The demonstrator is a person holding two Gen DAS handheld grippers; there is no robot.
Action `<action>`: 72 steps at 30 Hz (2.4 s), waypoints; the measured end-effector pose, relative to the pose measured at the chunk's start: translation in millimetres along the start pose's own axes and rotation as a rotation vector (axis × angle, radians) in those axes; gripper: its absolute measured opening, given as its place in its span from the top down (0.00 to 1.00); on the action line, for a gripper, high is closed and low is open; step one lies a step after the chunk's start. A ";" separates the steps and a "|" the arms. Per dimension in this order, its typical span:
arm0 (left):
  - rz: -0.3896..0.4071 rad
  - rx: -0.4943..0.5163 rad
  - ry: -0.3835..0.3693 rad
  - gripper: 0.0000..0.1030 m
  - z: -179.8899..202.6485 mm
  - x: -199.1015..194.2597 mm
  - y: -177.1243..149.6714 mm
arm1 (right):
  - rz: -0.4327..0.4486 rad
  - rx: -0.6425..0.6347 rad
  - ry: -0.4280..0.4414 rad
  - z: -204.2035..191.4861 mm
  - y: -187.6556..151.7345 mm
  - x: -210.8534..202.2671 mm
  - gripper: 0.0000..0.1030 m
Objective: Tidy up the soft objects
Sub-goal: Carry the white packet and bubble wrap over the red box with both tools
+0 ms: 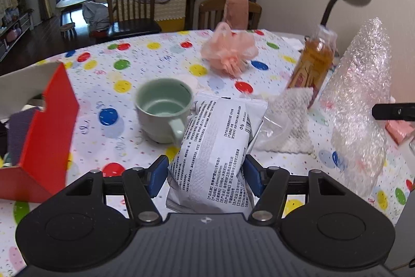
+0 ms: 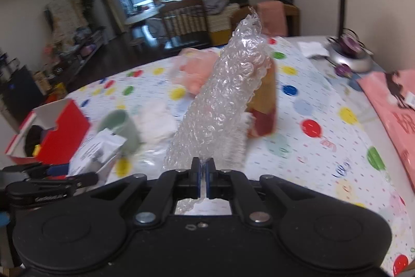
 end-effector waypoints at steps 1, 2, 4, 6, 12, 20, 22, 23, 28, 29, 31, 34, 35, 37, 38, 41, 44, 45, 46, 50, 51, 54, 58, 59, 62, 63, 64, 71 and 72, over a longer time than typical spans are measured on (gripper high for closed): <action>0.004 -0.006 0.004 0.40 -3.3 -5.0 2.3 | 0.001 -0.013 0.013 -8.1 1.9 -2.1 0.97; 0.010 -0.014 0.006 0.40 -6.7 -10.0 4.3 | 0.005 -0.027 0.027 -16.2 4.2 -3.7 0.97; 0.026 -0.031 0.009 0.40 -13.9 -20.8 8.9 | 0.010 -0.051 0.053 -33.1 7.1 -6.1 0.97; 0.046 -0.037 0.015 0.40 -21.2 -32.3 13.6 | 0.015 -0.074 0.077 -48.9 10.8 -6.5 0.97; 0.085 -0.057 0.039 0.40 -48.9 -61.5 22.7 | 0.010 -0.137 0.142 -96.8 21.1 -1.9 0.97; 0.121 -0.076 0.083 0.40 -96.5 -91.4 28.6 | -0.026 -0.202 0.217 -162.3 28.9 15.7 0.97; 0.122 -0.083 0.093 0.40 -110.1 -96.6 29.2 | -0.037 -0.210 0.238 -180.3 30.3 19.9 0.97; 0.124 -0.086 0.097 0.40 -116.8 -99.8 29.1 | -0.040 -0.218 0.248 -189.2 31.7 22.0 0.97; 0.136 -0.107 0.126 0.40 -154.1 -114.7 29.7 | -0.036 -0.254 0.293 -229.3 41.1 27.0 0.97; 0.140 -0.111 0.132 0.40 -161.3 -117.9 30.1 | -0.033 -0.263 0.301 -237.8 43.6 28.6 0.97; 0.146 -0.122 0.143 0.40 -177.4 -124.2 31.0 | -0.031 -0.277 0.317 -252.6 48.0 31.7 0.97; 0.156 -0.138 0.164 0.40 -202.4 -133.9 32.4 | -0.031 -0.301 0.334 -275.7 53.7 37.5 0.97; 0.160 -0.142 0.172 0.40 -211.0 -137.1 33.0 | -0.034 -0.308 0.340 -283.3 55.4 40.3 0.97; 0.163 -0.148 0.187 0.40 -227.3 -142.3 34.9 | -0.035 -0.325 0.347 -297.6 58.2 48.1 0.97; 0.164 -0.149 0.192 0.40 -235.0 -144.0 35.7 | -0.036 -0.331 0.351 -305.1 59.7 51.0 0.97; 0.164 -0.147 0.216 0.40 -259.2 -148.3 38.2 | -0.037 -0.349 0.363 -325.0 63.8 58.7 0.97; 0.160 -0.153 0.241 0.40 -283.7 -151.3 41.1 | -0.043 -0.356 0.374 -345.0 67.4 69.1 0.97; 0.158 -0.154 0.249 0.40 -288.8 -151.3 43.4 | -0.046 -0.357 0.377 -351.3 67.9 72.8 0.97; 0.158 -0.152 0.259 0.40 -296.8 -151.6 44.4 | -0.050 -0.359 0.381 -357.3 68.5 76.8 0.97; 0.146 -0.147 0.286 0.40 -321.9 -147.8 47.3 | -0.069 -0.380 0.384 -381.1 68.8 93.9 0.97; 0.142 -0.145 0.292 0.40 -327.6 -145.9 47.6 | -0.077 -0.384 0.383 -387.8 68.6 97.6 0.97; 0.125 -0.146 0.309 0.40 -344.1 -138.3 47.8 | -0.097 -0.398 0.363 -403.1 66.4 115.4 0.97; 0.090 -0.156 0.311 0.40 -361.9 -123.1 46.4 | -0.137 -0.403 0.323 -419.6 61.5 145.3 0.97; 0.082 -0.155 0.312 0.40 -365.5 -118.6 46.2 | -0.153 -0.398 0.317 -420.3 59.6 153.1 0.97; 0.060 -0.156 0.318 0.40 -373.3 -106.0 43.2 | -0.194 -0.383 0.298 -426.5 55.0 175.7 0.97; 0.053 -0.160 0.319 0.40 -377.6 -101.0 43.3 | -0.207 -0.375 0.293 -427.0 52.7 182.9 0.97; 0.047 -0.163 0.320 0.40 -379.8 -95.7 44.2 | -0.217 -0.366 0.292 -427.8 50.3 189.0 0.97; 0.006 -0.142 0.308 0.40 -384.6 -64.6 38.6 | -0.293 -0.337 0.284 -433.7 33.1 220.3 0.97; -0.004 -0.139 0.307 0.40 -385.0 -60.3 37.3 | -0.304 -0.341 0.287 -435.9 30.4 222.8 0.97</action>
Point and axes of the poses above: each gripper's, at about its wrist camera, not at the fingertips, and x roughly the way its jaws point, z to its right, y to its top, the point moved 4 cm from there along x, roughly the way its jaws point, and after that the axes turned 4 degrees about z, right-handed, at the moved point
